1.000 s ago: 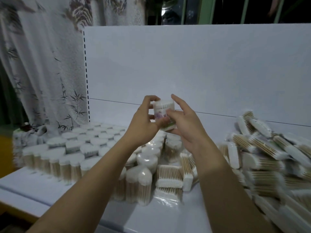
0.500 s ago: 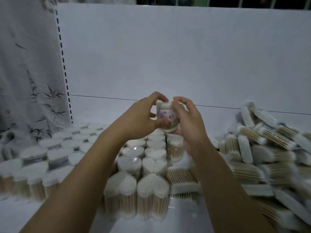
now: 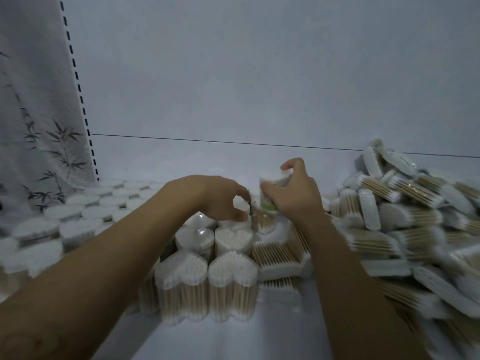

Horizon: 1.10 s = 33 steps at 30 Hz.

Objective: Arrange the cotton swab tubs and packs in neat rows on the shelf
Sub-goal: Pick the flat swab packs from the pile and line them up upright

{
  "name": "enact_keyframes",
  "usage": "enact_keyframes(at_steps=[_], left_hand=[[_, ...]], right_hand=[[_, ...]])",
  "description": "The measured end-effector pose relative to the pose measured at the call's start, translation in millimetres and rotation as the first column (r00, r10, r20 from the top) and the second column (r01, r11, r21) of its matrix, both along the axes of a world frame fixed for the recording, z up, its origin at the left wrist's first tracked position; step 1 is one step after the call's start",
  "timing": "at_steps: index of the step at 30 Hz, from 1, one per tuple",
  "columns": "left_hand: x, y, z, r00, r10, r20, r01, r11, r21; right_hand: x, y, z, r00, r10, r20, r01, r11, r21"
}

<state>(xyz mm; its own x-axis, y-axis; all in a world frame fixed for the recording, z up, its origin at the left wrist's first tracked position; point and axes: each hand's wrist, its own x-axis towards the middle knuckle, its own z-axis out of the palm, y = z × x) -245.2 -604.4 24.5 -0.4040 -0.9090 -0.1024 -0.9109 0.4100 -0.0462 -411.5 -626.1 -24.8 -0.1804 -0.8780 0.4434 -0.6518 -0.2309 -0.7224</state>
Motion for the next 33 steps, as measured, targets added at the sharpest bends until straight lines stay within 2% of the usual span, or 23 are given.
enact_keyframes(at_steps=[6,9,12,18,28,33], left_hand=[[-10.6,-8.2,-4.4,0.998,0.004,0.058,-0.005,1.0,0.016],[-17.5,-6.9,-1.8,0.998,-0.002,0.069,0.002,1.0,-0.008],[-19.9,-5.3,-3.6,0.998,0.001,0.068,0.0,1.0,-0.02],[-19.6,-6.5,-5.9,0.997,-0.006,0.075,0.009,0.999,-0.039],[-16.1,-13.8,-9.3,0.998,-0.047,0.033,0.047,0.999,-0.025],[-20.6,-12.5,-8.6,0.988,-0.094,0.119,0.093,0.996,0.015]], right_hand=[[-9.4,17.1,15.6,0.997,0.073,0.017,-0.073,0.997,-0.003],[-6.9,19.5,13.5,0.983,0.114,-0.144,-0.095,0.987,0.128],[-2.4,18.2,3.9,0.95,0.096,-0.297,-0.037,0.98,0.196],[2.1,15.2,-2.9,0.883,0.141,-0.448,-0.005,0.957,0.291],[0.8,13.5,-2.8,0.889,0.16,-0.428,-0.06,0.969,0.239],[-2.4,10.4,-6.0,0.885,0.127,-0.447,-0.031,0.976,0.216]])
